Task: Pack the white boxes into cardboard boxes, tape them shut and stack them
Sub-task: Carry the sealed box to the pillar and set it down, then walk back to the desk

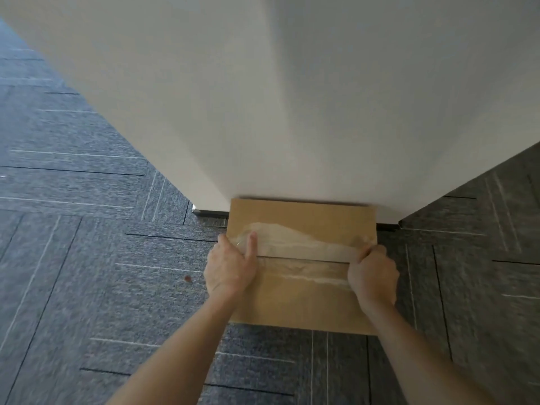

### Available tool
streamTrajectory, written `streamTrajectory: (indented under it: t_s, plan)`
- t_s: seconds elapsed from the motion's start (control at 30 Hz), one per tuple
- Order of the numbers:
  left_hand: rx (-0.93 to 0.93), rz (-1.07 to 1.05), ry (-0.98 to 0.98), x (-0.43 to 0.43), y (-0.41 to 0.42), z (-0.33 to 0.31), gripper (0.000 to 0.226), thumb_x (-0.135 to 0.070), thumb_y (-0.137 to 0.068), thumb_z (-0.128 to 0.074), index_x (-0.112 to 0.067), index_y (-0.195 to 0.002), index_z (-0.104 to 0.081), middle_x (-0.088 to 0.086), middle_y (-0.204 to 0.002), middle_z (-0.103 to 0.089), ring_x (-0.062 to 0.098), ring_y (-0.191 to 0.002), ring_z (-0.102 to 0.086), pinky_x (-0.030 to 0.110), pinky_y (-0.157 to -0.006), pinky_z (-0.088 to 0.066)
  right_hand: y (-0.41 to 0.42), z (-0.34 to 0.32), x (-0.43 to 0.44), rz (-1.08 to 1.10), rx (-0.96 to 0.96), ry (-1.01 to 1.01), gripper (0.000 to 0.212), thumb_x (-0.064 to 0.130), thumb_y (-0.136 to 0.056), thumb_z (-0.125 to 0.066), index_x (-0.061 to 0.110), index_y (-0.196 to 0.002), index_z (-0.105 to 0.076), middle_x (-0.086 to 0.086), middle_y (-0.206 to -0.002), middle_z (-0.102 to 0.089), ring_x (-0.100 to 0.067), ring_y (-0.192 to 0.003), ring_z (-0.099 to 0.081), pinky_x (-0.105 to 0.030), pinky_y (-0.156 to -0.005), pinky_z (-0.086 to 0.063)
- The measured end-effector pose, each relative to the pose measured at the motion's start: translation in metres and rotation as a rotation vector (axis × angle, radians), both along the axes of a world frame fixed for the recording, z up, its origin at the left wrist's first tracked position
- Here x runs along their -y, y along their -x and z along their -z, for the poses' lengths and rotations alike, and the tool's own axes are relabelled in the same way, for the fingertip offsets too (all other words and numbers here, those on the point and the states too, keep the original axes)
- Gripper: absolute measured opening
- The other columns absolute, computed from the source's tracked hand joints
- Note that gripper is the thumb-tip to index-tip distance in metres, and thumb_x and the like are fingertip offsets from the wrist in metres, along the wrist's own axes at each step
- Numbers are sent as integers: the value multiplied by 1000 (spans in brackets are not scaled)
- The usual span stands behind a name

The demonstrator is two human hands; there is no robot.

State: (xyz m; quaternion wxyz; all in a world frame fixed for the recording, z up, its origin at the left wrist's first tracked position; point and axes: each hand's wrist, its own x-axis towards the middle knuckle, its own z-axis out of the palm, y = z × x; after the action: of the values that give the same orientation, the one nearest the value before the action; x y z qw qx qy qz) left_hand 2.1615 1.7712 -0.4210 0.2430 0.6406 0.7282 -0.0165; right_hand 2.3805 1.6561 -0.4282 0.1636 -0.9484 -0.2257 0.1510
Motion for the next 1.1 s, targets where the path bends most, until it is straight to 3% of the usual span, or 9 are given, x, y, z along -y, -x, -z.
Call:
streamTrajectory:
  t_s: [0.1,0.23,0.33,0.43,0.5,0.63,0.8,0.9,1.1]
  plan:
    - [44,5,18,0,0,0,80,-80,-87,-28,-9,-121,-44,13,-112,-63,32,-99,-63,42,-78,-53,2,-2,1,3,-26,-6,47,34,-105,-28,-4,-108,-56,-29,-100,-64,-46,-92,-62,-40,-66,-43]
    - [253,6,115,5,21,-16,74,-69,-95,-35,-8,-135,-41,16,-134,-56,35,-119,-57,50,-99,-48,7,-24,8,-8,-143,113,53,43,-104,-25,1,-120,-53,-22,-113,-61,-41,-100,-61,-40,-70,-47]
    - [218,30,112,23,51,-63,67,-59,-99,-38,-7,-141,-42,17,-140,-52,34,-127,-52,46,-103,-44,24,-77,22,-146,-141,199,43,39,-103,-33,5,-118,-54,-16,-113,-62,-34,-96,-62,-34,-66,-46]
    - [221,39,205,51,83,-150,56,-50,-101,-45,-7,-137,-52,11,-135,-60,27,-121,-57,39,-99,-46,46,-175,35,-332,-192,171,34,33,-102,-36,13,-88,-58,-8,-92,-63,-24,-78,-60,-29,-58,-43]
    - [240,49,275,70,102,-217,47,-44,-102,-48,-9,-132,-58,8,-129,-65,24,-117,-60,35,-97,-47,63,-253,36,-447,-244,137,35,29,-101,-37,17,-73,-54,-4,-82,-60,-24,-76,-61,-30,-60,-44]
    - [253,23,292,110,146,-396,37,-38,-101,-52,-11,-122,-66,5,-120,-69,18,-106,-62,30,-88,-46,102,-448,34,-676,-315,113,34,30,-99,-40,14,-82,-65,-2,-81,-66,-19,-75,-62,-37,-73,-55]
    - [269,-148,195,147,221,-585,30,-34,-99,-57,-11,-113,-71,5,-111,-73,20,-101,-65,29,-87,-47,173,-655,32,-950,-314,92,34,30,-98,-45,9,-89,-70,-5,-87,-69,-23,-82,-63,-35,-74,-50]
    - [265,-215,130,169,274,-662,28,-35,-99,-58,-14,-111,-72,2,-106,-73,17,-95,-65,27,-83,-47,232,-726,30,-1111,-309,40,30,28,-95,-47,12,-83,-69,-5,-83,-70,-25,-81,-62,-37,-73,-50]
    - [300,-425,-99,228,406,-769,28,-35,-99,-57,-15,-113,-70,1,-109,-70,18,-99,-64,27,-83,-46,392,-825,28,-1456,-186,-39,25,30,-97,-49,16,-88,-68,0,-85,-68,-21,-81,-62,-34,-72,-52]
